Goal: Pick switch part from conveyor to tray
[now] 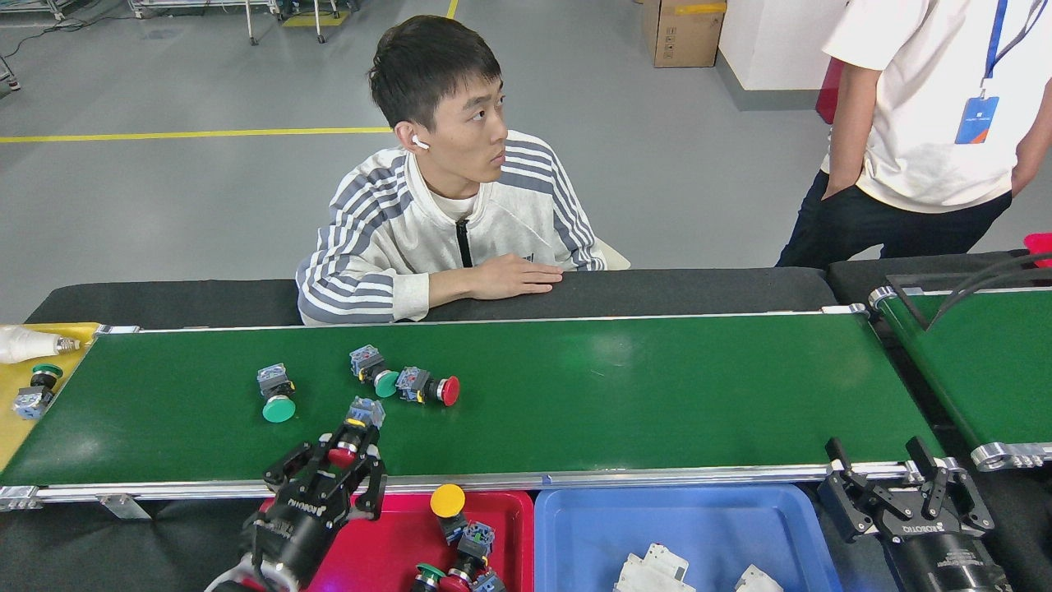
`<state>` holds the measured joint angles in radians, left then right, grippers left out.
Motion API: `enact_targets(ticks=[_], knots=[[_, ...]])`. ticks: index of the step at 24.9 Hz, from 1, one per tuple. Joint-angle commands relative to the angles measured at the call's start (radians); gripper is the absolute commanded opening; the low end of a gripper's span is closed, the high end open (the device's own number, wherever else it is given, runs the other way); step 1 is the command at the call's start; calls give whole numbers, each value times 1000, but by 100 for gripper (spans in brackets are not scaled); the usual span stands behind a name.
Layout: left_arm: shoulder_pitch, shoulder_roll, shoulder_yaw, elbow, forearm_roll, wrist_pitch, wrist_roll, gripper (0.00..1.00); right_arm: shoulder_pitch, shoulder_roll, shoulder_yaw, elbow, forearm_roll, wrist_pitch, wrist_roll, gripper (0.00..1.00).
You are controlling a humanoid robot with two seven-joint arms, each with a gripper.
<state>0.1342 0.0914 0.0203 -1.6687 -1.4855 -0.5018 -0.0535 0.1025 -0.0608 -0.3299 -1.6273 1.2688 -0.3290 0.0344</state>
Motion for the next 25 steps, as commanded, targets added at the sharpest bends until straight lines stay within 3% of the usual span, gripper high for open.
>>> enact_targets(ticks=[1,2,8,9,12,14,21,25], knots=[[41,-2,7,-49,4,-95,4,84,-4,-7,-1,-11,-2,2,-1,100],[58,-4,7,-57,4,-86,6,100,-3,-7,-1,-11,-3,2,-1,100],[73,-6,30,-57,7,-34,6,100,13,-7,-1,-11,-2,2,1,100],[73,-9,46,-59,5,9,6,100,13,-7,-1,-11,-2,2,1,100],[70,-12,90,-57,5,276,6,100,28,-7,3,-17,-2,-1,12,100],[64,10,124,-37,1,362,6,100,37,-7,3,-22,-2,-10,13,100],[28,37,219,37,5,358,4,100,42,-4,3,-29,-2,-35,15,100],[-136,85,218,196,2,364,-5,100,40,-4,3,-29,-2,-33,15,100]])
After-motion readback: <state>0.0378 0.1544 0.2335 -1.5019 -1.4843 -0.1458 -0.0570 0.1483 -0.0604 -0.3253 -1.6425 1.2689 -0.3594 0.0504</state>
